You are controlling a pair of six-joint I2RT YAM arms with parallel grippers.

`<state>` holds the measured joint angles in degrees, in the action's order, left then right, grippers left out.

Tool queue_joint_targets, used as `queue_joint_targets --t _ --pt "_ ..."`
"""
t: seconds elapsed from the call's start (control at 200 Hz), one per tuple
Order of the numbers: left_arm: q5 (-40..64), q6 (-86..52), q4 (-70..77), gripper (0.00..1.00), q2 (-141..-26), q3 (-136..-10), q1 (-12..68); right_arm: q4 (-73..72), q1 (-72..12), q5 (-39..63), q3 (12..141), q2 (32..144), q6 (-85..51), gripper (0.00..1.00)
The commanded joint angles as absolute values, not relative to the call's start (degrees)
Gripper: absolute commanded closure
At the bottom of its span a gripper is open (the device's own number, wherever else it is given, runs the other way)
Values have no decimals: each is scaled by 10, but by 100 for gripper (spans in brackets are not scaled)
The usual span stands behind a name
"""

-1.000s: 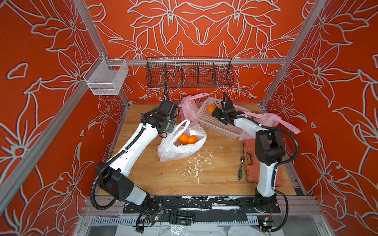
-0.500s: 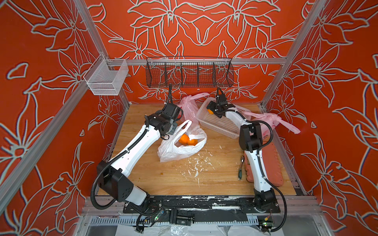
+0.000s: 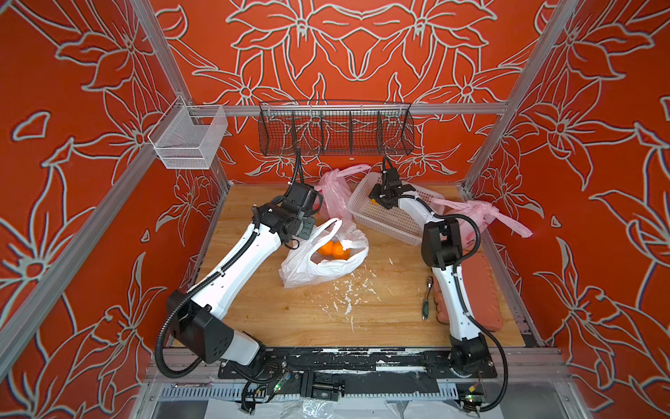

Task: Place the oranges into plastic bags & tie knots
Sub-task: Pick up the orange from the basket, then place the orange in the plastic bag.

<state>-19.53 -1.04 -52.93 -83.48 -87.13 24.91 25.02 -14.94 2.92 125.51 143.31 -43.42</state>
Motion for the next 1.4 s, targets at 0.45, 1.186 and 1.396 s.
queue_joint_targets --t 0.45,1.186,1.396 --pt "194 -155 -491 100 -835 -878 80 85 -302 -50 561 744 -381 54" --pt "228 -178 -475 100 -829 -849 57 -16 -613 -224 657 793 -304 61" --pt "228 -179 -475 100 -834 -850 52 -41 -619 -98 646 790 -244 15"
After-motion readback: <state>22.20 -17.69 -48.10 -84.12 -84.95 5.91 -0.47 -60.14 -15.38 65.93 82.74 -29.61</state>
